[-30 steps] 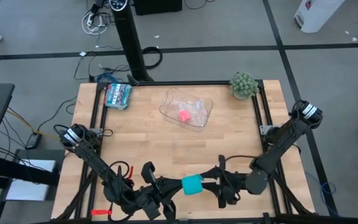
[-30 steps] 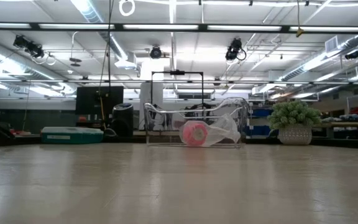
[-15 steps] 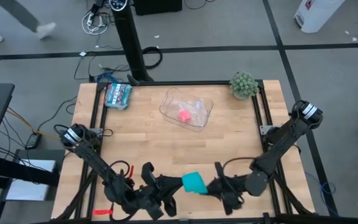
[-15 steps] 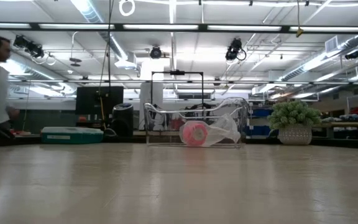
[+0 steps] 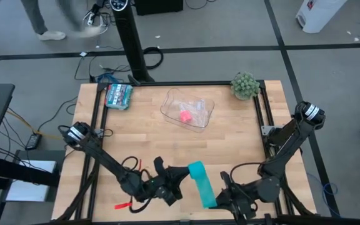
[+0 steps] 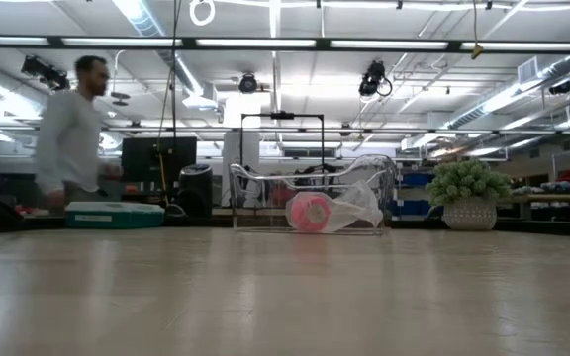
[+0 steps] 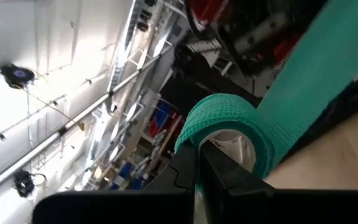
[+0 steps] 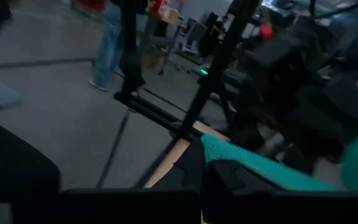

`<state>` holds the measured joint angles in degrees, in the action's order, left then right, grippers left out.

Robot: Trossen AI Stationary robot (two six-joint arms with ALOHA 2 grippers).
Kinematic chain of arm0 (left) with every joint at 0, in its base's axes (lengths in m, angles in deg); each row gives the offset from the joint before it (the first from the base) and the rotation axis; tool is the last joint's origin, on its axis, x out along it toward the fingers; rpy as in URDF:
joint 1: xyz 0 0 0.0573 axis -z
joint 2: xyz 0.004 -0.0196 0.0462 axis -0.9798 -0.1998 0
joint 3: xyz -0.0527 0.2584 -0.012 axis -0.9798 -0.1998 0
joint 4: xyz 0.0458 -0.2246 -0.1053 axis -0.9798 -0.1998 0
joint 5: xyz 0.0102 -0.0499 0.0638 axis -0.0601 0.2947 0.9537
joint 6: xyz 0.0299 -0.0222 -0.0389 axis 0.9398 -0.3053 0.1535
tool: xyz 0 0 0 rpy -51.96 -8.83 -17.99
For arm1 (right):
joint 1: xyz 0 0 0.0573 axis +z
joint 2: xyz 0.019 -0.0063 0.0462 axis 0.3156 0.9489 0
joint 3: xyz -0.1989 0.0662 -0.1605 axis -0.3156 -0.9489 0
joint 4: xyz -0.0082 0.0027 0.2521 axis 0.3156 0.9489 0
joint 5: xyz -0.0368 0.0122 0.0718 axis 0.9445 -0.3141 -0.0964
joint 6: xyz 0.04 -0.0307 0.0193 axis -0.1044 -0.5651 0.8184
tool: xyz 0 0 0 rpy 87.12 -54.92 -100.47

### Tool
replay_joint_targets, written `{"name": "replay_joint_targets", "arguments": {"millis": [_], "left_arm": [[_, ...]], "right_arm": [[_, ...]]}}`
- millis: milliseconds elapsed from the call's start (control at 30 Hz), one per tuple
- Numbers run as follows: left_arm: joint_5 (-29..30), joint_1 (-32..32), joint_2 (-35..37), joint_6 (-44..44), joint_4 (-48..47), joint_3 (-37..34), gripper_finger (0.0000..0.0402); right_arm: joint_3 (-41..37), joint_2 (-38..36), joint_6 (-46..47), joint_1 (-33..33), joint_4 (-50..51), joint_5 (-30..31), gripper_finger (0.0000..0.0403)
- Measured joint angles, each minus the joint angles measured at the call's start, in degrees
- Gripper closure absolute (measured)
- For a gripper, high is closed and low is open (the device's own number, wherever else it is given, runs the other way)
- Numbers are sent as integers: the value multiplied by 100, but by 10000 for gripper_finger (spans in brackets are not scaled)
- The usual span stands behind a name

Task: Roll bandage
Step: Roll the blue bandage

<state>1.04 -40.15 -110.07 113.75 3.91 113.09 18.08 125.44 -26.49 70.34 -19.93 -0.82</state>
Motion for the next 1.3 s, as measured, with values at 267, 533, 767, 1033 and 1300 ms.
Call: {"name": "replay_joint_targets", "arguments": {"millis": [267,533,767,1033,1300], "left_arm": [[-145,-201,0,-844,-131,-377,389],[-243,-210,-257,-1013,-242,-347,389],[-411,-142,-363,-1129,-229,-338,389],[-1202,100,-358,-1230,39,-338,389],[-717,391,-365,-669,148,-111,389]], "right_arm": [[0,-4,451,-336,-60,-192,403],[9,-145,639,-739,-333,-441,403],[9,-386,650,-978,-451,-562,403],[9,-407,1089,-1325,-137,-287,395],[17,-417,1886,-1530,738,-411,391]]}}
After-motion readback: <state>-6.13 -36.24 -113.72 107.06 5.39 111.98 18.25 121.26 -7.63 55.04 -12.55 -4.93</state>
